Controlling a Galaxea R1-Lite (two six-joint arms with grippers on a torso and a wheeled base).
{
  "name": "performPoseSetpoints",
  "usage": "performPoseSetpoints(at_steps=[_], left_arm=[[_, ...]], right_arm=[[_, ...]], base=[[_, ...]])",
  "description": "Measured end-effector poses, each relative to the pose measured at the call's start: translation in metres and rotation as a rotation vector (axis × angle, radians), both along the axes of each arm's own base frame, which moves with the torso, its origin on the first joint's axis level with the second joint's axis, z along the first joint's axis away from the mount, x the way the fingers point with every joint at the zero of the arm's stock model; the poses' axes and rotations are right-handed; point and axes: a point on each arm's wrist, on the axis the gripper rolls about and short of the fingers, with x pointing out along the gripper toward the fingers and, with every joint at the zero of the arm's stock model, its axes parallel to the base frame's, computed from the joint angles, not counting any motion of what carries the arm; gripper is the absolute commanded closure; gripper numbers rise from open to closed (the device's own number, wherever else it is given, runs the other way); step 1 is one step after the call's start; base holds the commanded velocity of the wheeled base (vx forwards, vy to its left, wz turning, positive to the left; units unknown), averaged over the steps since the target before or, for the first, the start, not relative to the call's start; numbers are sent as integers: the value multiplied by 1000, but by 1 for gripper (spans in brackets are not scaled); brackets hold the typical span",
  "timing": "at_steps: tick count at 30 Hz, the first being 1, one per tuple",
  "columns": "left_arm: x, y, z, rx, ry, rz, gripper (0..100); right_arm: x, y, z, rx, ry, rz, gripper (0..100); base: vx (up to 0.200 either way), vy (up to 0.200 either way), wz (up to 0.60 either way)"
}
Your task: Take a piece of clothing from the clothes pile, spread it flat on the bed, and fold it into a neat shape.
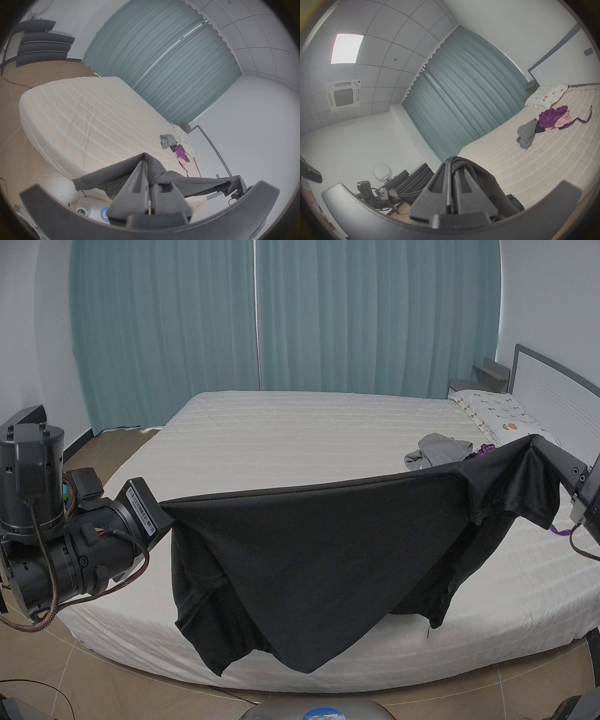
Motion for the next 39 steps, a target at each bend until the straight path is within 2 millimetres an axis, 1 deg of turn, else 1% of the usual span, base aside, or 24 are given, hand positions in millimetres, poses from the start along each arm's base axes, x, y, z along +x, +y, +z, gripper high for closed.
performPoseSetpoints(at_steps=[5, 9, 11, 14, 17, 19, 24, 27, 31, 36, 39], left_arm=[[-1, 3, 4, 8, -21, 12, 100], [1, 7, 8, 33, -47, 23, 100], [3, 8, 11, 36, -56, 30, 100], [8, 8, 16, 34, -68, 45, 100], [20, 7, 20, 35, -72, 67, 100], [30, 5, 22, 37, -73, 84, 100], [57, -1, 28, 38, -77, 116, 100], [74, -7, 27, 54, -69, 127, 100], [103, -14, 23, 75, -61, 145, 100], [140, -23, 15, 94, -50, 167, 100], [161, -28, 6, 114, -37, 176, 100]], right_arm=[[-12, -6, 12, 25, -61, -1, 100], [-17, -9, 30, 57, -127, -7, 100], [-16, -10, 36, 62, -139, -16, 100], [-7, -8, 43, 59, -136, -32, 100], [10, -3, 47, 48, -118, -52, 100], [24, 0, 49, 40, -105, -69, 100], [64, 6, 53, 18, -79, -121, 100], [90, 10, 53, 10, -62, -151, 100], [124, 15, 48, -2, -36, -177, 100], [164, 21, 34, -20, 0, -200, 100], [187, 23, 25, -26, 14, -211, 100]], base=[[0, 0, 0], [0, 0, 0], [0, 0, 0], [0, 0, 0], [0, 0, 0], [200, 0, 0], [200, 0, 0], [200, 0, 0], [200, 0, 0], [200, 0, 0], [200, 0, 0]])
